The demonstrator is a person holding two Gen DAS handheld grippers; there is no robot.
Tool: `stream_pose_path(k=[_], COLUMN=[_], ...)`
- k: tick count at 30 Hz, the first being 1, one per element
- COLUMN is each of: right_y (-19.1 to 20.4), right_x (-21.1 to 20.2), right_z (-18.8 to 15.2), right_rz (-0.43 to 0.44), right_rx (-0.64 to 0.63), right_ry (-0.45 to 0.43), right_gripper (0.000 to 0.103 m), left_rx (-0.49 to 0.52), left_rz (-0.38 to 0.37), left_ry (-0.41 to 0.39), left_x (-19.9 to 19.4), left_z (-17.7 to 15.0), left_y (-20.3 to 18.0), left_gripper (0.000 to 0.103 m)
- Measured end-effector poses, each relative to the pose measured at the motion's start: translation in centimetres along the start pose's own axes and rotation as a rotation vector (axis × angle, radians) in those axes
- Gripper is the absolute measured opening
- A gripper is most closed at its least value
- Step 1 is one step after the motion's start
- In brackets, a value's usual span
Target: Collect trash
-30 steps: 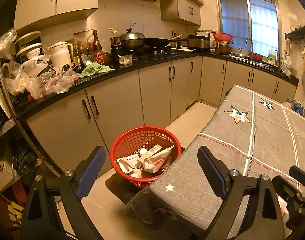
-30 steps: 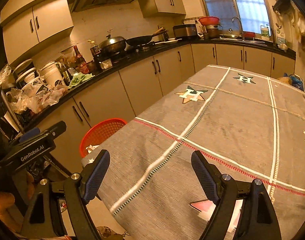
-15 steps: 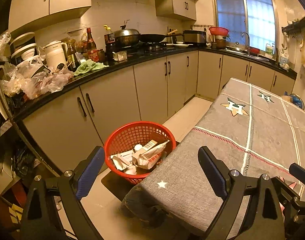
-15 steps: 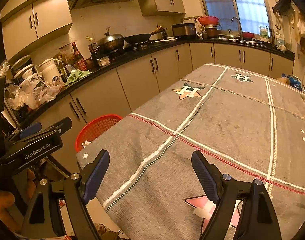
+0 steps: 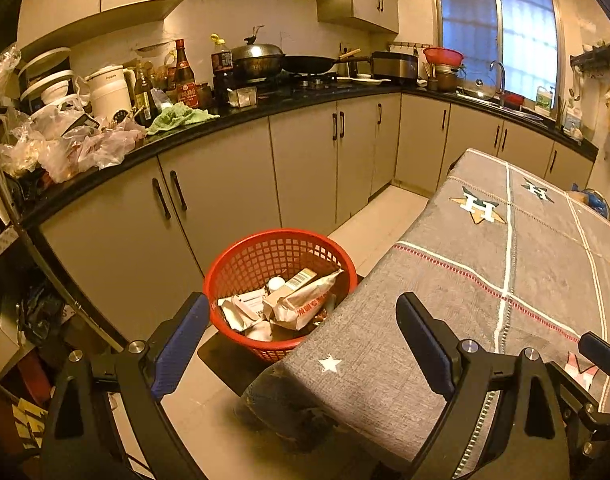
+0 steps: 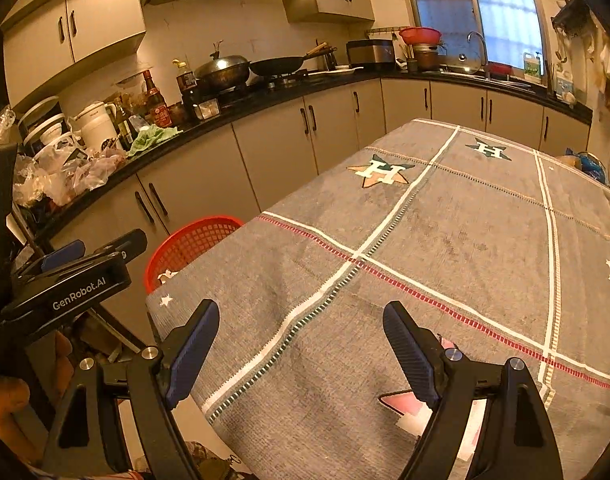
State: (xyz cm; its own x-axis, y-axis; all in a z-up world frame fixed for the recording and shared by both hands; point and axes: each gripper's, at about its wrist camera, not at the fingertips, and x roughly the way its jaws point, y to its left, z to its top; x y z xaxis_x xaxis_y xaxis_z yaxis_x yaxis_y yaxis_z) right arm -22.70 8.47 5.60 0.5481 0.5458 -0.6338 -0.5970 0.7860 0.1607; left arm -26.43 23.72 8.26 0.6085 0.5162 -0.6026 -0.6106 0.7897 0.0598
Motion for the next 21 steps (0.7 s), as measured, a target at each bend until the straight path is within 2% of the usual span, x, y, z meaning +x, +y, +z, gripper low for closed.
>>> stream_pose_path(k=[21], right_y=[0.4], right_x=[1.5], right_z=[-0.7], right_rz=[-0.026], right_rx=[0.003], right_ry=[0.041], right_gripper=[0.088], left_rx=[-0.011], left_rz=[-0.073], left_ry=[0.076], left_x=[2.1], left_z=[-1.2], left_y=[0.2], left_gripper=[0.093])
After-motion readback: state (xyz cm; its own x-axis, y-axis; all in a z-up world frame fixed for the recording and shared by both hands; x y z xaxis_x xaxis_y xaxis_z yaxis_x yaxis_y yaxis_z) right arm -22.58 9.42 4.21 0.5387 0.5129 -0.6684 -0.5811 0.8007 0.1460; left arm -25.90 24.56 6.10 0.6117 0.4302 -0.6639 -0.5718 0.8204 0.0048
